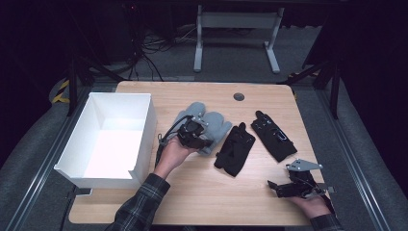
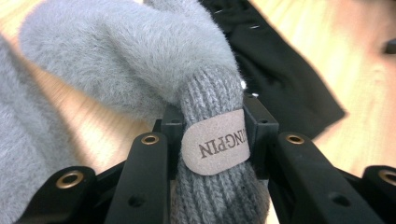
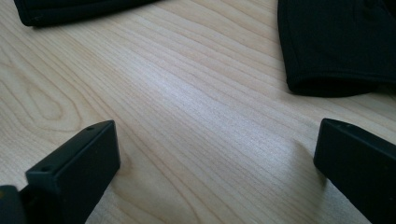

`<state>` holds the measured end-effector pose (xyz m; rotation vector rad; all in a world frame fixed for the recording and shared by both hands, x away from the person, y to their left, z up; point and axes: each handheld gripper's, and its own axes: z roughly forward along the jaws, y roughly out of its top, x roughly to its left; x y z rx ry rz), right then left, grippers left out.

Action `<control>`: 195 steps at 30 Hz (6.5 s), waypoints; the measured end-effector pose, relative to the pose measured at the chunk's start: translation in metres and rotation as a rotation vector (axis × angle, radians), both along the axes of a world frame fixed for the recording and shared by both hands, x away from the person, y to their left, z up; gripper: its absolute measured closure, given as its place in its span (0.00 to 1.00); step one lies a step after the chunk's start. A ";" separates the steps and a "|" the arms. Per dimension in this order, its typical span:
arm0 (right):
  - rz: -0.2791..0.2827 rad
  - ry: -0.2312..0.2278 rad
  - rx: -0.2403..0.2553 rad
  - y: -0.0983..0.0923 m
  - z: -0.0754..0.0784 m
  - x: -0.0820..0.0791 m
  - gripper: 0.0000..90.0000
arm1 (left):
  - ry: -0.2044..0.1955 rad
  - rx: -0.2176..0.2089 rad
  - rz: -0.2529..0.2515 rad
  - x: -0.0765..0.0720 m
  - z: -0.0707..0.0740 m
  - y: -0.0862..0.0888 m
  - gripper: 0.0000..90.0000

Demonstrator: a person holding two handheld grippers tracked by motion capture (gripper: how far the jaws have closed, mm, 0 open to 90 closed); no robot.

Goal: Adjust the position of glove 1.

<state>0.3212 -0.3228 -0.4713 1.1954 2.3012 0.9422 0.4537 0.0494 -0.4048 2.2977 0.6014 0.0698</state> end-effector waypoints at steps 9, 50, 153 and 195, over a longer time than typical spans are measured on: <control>0.000 0.000 0.000 0.000 0.000 0.000 0.00 | -0.030 -0.005 -0.124 -0.036 0.013 0.002 0.76; -0.002 0.000 0.000 0.000 0.000 0.000 0.00 | 0.025 0.115 -0.477 -0.107 -0.028 -0.034 0.73; 0.065 0.007 -0.006 0.003 0.006 0.013 0.19 | -0.152 0.118 0.278 0.007 -0.018 0.028 0.23; 0.068 -0.019 0.012 0.001 0.003 0.011 0.19 | -0.041 0.087 0.165 -0.024 -0.027 0.020 0.85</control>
